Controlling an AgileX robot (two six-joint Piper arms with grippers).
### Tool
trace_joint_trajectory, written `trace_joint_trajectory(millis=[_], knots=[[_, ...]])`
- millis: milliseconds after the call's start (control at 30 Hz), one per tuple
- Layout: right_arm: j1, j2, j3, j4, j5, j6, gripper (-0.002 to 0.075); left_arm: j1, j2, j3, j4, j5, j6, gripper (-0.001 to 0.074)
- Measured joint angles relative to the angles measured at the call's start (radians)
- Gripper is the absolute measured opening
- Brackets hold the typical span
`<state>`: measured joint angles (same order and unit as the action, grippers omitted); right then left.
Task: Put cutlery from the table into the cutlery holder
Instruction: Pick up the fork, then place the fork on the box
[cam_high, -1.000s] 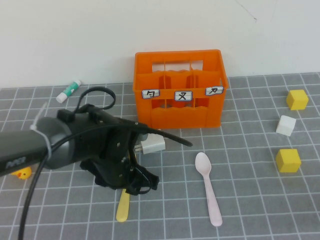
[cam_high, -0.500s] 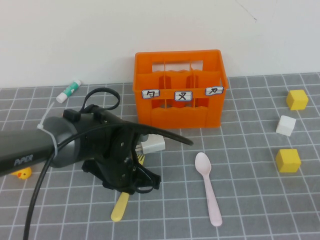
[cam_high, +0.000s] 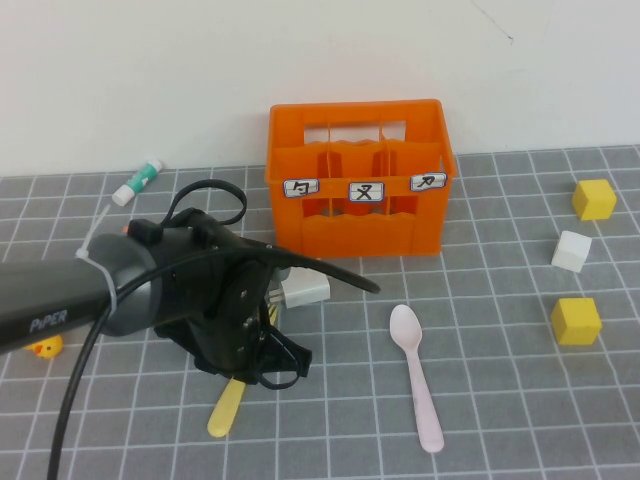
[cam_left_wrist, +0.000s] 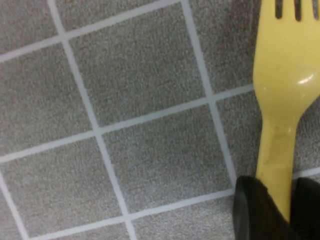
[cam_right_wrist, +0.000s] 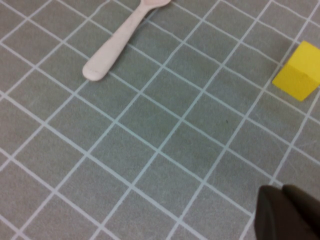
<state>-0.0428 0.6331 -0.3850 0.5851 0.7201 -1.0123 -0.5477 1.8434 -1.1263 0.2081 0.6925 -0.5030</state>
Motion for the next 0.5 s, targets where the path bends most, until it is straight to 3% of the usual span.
trace_joint_trajectory(millis=[233, 500], knots=[[0.000, 0.000, 0.000, 0.000, 0.000, 0.000, -0.0003, 0.000, -0.038, 0.004, 0.024, 0.023, 0.004, 0.0122], [0.000, 0.000, 0.000, 0.000, 0.000, 0.000, -0.0003, 0.000, -0.233, 0.004, 0.024, 0.040, 0.007, 0.0122]])
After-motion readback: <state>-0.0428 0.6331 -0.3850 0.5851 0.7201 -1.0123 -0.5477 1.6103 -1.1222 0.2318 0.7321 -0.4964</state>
